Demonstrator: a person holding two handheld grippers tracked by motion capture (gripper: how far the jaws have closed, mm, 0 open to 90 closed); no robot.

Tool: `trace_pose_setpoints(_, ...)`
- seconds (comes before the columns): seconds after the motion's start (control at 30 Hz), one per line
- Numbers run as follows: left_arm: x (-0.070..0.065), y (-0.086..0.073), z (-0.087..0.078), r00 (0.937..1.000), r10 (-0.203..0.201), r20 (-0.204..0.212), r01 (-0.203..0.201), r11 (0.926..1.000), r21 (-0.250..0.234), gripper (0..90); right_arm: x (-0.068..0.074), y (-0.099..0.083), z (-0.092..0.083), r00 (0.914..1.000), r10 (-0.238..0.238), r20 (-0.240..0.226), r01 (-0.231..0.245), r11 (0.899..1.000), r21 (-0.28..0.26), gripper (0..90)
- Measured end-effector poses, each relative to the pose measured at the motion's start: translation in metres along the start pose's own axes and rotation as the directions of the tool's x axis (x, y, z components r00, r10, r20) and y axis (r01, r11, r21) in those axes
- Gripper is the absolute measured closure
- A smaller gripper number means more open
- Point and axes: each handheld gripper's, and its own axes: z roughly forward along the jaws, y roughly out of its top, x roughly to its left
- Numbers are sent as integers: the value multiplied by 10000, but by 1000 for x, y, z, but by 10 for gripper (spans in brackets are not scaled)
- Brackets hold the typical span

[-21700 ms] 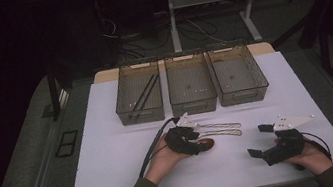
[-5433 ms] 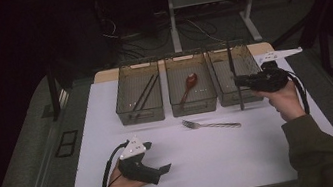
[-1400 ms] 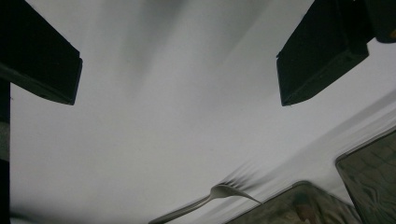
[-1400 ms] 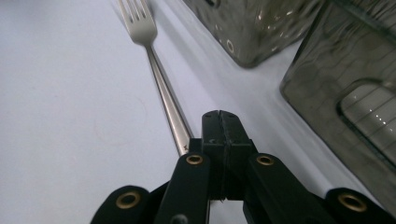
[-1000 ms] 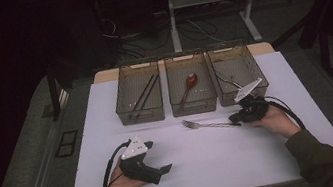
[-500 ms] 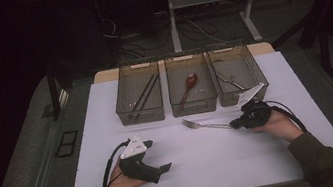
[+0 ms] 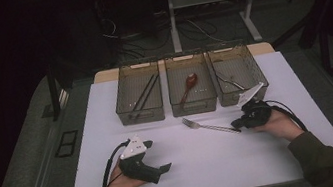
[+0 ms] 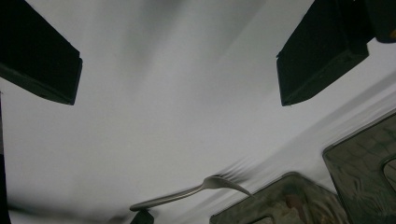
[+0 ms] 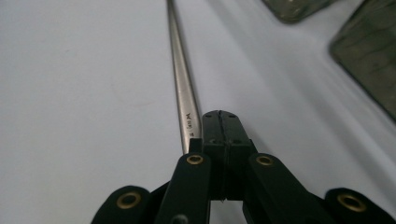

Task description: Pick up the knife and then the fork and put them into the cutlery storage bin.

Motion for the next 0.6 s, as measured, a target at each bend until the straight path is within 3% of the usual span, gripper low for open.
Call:
trace_pose_setpoints(0.2,0,0,0,10000,-3,8,3,10000,0,0,11,0,0,9984,-514,-235,521,9982,292,890)
trace_pose_setpoints(0.3,-1,0,-1,10000,-4,4,4,10000,-9,0,12,1,0,9986,-486,-194,491,9984,284,878)
trace_pose_setpoints(0.47,0,0,-1,10000,-30,18,30,10000,15,0,11,7,-6,9998,-47,-218,46,10000,-47,712)
trace_pose_setpoints(0.6,0,0,-1,10000,-74,8,74,10000,-38,0,11,21,-9,9996,-24,-291,40,9984,569,636)
